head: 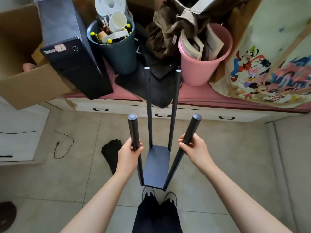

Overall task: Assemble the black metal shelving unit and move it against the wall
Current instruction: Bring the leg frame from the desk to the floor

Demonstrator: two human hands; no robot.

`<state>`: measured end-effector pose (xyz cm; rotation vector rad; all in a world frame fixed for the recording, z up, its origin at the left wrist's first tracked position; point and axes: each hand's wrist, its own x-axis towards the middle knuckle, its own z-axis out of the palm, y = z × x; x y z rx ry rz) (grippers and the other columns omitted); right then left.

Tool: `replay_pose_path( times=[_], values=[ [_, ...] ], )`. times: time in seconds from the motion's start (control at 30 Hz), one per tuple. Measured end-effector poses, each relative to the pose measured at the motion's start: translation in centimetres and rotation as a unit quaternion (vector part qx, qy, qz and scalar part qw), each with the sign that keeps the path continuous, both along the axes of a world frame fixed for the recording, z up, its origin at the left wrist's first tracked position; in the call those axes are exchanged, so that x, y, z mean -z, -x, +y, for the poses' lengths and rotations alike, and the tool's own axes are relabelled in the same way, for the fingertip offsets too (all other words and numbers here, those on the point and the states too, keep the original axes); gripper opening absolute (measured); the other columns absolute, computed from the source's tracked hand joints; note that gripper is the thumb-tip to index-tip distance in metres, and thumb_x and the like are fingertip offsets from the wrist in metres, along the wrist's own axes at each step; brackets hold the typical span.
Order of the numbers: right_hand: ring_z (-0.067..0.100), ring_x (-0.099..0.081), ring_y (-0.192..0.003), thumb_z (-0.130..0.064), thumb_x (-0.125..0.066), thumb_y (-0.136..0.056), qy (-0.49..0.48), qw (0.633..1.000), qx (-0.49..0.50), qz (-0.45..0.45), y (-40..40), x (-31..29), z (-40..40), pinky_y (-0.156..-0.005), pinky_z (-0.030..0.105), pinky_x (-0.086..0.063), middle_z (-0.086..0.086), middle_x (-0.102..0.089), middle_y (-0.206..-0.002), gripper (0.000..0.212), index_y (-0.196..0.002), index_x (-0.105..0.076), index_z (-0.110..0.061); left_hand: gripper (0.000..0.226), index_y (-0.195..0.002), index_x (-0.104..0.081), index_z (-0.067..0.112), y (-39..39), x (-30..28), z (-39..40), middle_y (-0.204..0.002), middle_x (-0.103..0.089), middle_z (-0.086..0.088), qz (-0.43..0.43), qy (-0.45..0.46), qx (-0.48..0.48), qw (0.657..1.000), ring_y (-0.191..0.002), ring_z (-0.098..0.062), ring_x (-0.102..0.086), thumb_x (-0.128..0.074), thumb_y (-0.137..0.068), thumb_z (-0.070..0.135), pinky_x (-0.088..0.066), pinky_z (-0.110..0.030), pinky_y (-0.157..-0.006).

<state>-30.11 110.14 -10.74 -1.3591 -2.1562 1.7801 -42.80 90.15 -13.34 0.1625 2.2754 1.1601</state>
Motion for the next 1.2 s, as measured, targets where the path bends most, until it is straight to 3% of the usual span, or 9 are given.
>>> replay_pose_path(
  times=[0.17, 0.33, 0.53, 0.67, 0.77, 0.83, 0.97, 1.1, 1.2],
  values=[
    [0.016, -0.066, -0.090, 0.000, -0.063, -0.088, 0.020, 0.998, 0.051, -0.015, 1.3, 4.4, 0.0, -0.082, 0.035, -0.052, -0.005, -0.070, -0.092, 0.022, -0.092, -0.058, -0.021, 0.023, -0.090, -0.056, 0.038, 1.1, 4.3, 0.7, -0.092, -0.067, 0.017, -0.017, 0.017, 0.007, 1.000, -0.088, 0.005, -0.063, -0.066, -0.097, 0.018, -0.042, -0.007, -0.066],
    [0.013, -0.066, -0.097, 0.004, -0.062, -0.087, 0.003, 0.996, 0.087, -0.023, 2.3, 8.3, -0.7, -0.091, 0.034, -0.051, -0.009, -0.069, -0.091, 0.027, -0.088, -0.057, -0.022, 0.027, -0.089, -0.057, 0.038, 1.0, 8.3, 1.0, -0.091, -0.067, 0.017, -0.018, 0.022, -0.005, 1.000, -0.088, 0.013, -0.061, -0.068, -0.095, 0.014, -0.043, -0.004, -0.066],
    [0.005, -0.064, -0.082, 0.003, -0.069, -0.081, -0.029, 0.993, 0.097, -0.058, 1.8, 12.8, -0.1, -0.076, 0.025, -0.049, -0.010, -0.067, -0.081, 0.024, -0.085, -0.061, -0.018, 0.017, -0.098, -0.063, 0.023, 0.3, 12.5, 1.3, -0.091, -0.066, 0.013, -0.002, 0.058, 0.014, 0.998, -0.086, 0.000, -0.062, -0.072, -0.091, 0.010, -0.039, -0.006, -0.072],
    [0.009, -0.065, -0.081, 0.004, -0.071, -0.080, -0.013, 0.991, 0.103, -0.085, 1.2, 15.5, -0.3, -0.076, 0.027, -0.051, -0.006, -0.068, -0.083, 0.021, -0.087, -0.065, -0.015, 0.013, -0.096, -0.065, 0.013, 0.3, 14.7, 1.3, -0.088, -0.065, 0.005, 0.041, 0.098, 0.029, 0.994, -0.079, 0.000, -0.058, -0.074, -0.089, 0.008, -0.038, -0.008, -0.068],
    [0.010, -0.065, -0.086, 0.004, -0.071, -0.082, -0.001, 0.988, 0.128, -0.083, 0.7, 17.1, -0.9, -0.077, 0.023, -0.047, -0.005, -0.069, -0.087, 0.021, -0.088, -0.066, -0.016, 0.009, -0.092, -0.063, 0.010, -0.2, 15.9, 0.9, -0.082, -0.064, 0.002, 0.047, 0.111, 0.035, 0.992, -0.078, -0.007, -0.060, -0.072, -0.091, 0.010, -0.045, -0.018, -0.063],
    [0.009, -0.065, -0.089, 0.004, -0.070, -0.083, 0.008, 0.988, 0.132, -0.077, 0.3, 17.9, -1.5, -0.077, 0.020, -0.046, -0.005, -0.069, -0.090, 0.021, -0.090, -0.067, -0.016, 0.006, -0.093, -0.065, 0.009, -0.7, 16.6, 0.4, -0.081, -0.064, 0.001, 0.063, 0.120, 0.042, 0.990, -0.074, -0.003, -0.057, -0.070, -0.092, 0.010, -0.042, -0.015, -0.062],
    [0.006, -0.064, -0.090, 0.003, -0.070, -0.083, 0.008, 0.991, 0.111, -0.068, -0.4, 19.1, -2.8, -0.074, 0.012, -0.046, -0.007, -0.069, -0.092, 0.023, -0.092, -0.068, -0.018, 0.010, -0.102, -0.066, 0.008, -1.0, 17.7, -0.6, -0.086, -0.062, 0.007, 0.050, 0.122, 0.046, 0.990, -0.077, 0.000, -0.056, -0.069, -0.093, 0.008, -0.038, -0.010, -0.066],
    [0.000, -0.059, -0.086, 0.005, -0.066, -0.086, 0.012, 0.993, 0.083, -0.084, -1.0, 19.4, -3.6, -0.064, 0.001, -0.042, -0.008, -0.065, -0.091, 0.026, -0.091, -0.065, -0.020, 0.032, -0.128, -0.063, 0.019, -1.5, 17.8, -0.7, -0.105, -0.064, 0.010, -0.024, 0.098, 0.072, 0.992, -0.100, -0.009, -0.062, -0.065, -0.097, 0.013, -0.045, -0.016, -0.083],
    [0.006, -0.060, -0.084, 0.002, -0.064, -0.089, 0.035, 0.989, 0.091, -0.108, -1.7, 19.0, -4.2, -0.061, 0.001, -0.041, -0.010, -0.062, -0.089, 0.027, -0.091, -0.063, -0.025, 0.043, -0.138, -0.056, 0.026, -2.7, 17.4, -1.2, -0.107, -0.060, 0.029, -0.069, 0.073, 0.086, 0.991, -0.100, 0.008, -0.059, -0.065, -0.098, 0.014, -0.038, 0.003, -0.079]
  ],
)
